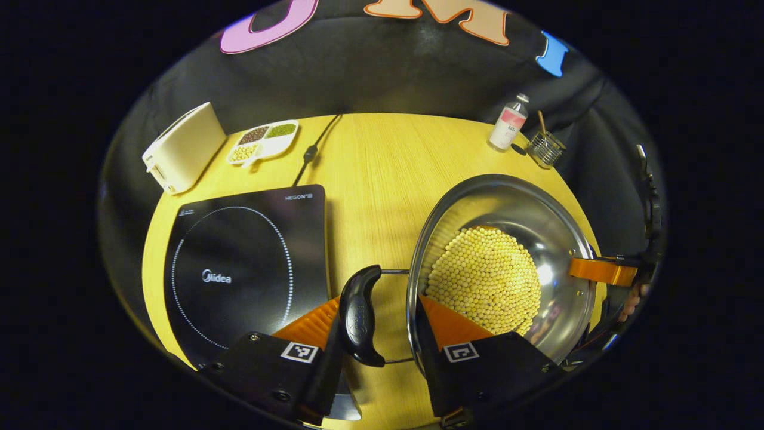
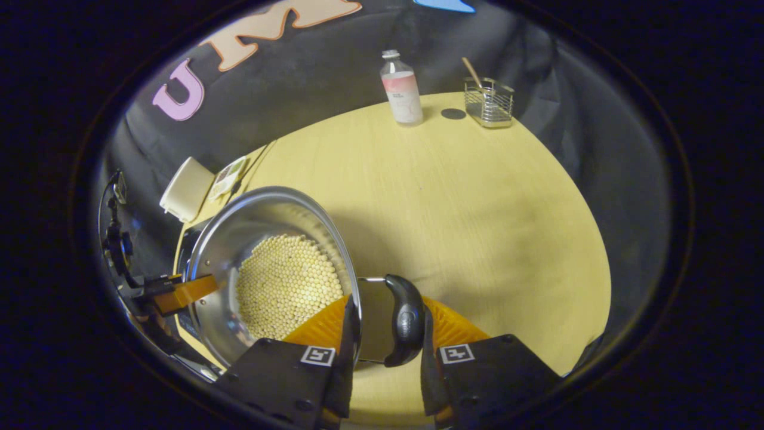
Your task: First push the handle of the pot to place it horizontally, then grasp the pot with both hands and set it on the induction cooktop.
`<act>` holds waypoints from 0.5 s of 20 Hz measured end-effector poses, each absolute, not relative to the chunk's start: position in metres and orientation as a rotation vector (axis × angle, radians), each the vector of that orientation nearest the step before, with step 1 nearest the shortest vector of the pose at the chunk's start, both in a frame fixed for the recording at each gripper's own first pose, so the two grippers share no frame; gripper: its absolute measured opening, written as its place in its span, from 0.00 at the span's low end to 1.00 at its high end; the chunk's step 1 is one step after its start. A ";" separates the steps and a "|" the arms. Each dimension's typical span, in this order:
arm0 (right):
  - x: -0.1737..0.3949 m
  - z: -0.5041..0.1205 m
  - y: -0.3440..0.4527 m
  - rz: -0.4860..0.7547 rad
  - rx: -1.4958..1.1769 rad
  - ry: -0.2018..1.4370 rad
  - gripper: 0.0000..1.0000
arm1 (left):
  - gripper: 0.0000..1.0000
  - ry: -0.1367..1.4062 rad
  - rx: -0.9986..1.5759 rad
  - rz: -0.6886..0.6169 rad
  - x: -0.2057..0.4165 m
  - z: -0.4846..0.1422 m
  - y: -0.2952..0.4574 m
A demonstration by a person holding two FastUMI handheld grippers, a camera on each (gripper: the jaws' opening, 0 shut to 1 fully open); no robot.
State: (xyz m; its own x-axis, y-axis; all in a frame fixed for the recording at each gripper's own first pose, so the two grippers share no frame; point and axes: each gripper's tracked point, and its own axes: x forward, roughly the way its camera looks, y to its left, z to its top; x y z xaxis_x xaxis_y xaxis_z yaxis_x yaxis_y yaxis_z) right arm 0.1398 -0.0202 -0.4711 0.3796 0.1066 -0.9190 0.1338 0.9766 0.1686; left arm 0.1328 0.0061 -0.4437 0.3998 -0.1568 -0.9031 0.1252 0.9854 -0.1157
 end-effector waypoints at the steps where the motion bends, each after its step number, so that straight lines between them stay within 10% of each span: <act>1: 0.139 -0.469 -0.017 -0.004 0.231 1.181 0.49 | 0.62 1.139 -0.026 -0.165 0.132 -0.438 0.010; 10: 0.157 -0.441 0.060 0.113 0.245 1.123 0.42 | 0.61 1.076 0.000 -0.062 0.130 -0.390 0.085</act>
State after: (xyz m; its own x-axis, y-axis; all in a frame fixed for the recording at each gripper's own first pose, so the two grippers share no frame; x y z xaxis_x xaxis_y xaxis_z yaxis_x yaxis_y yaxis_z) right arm 0.1569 0.0597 -0.4406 0.4310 0.2125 -0.8770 0.0336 0.9674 0.2509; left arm 0.1299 0.0855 -0.3897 0.4736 -0.0502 -0.8793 0.0504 0.9983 -0.0298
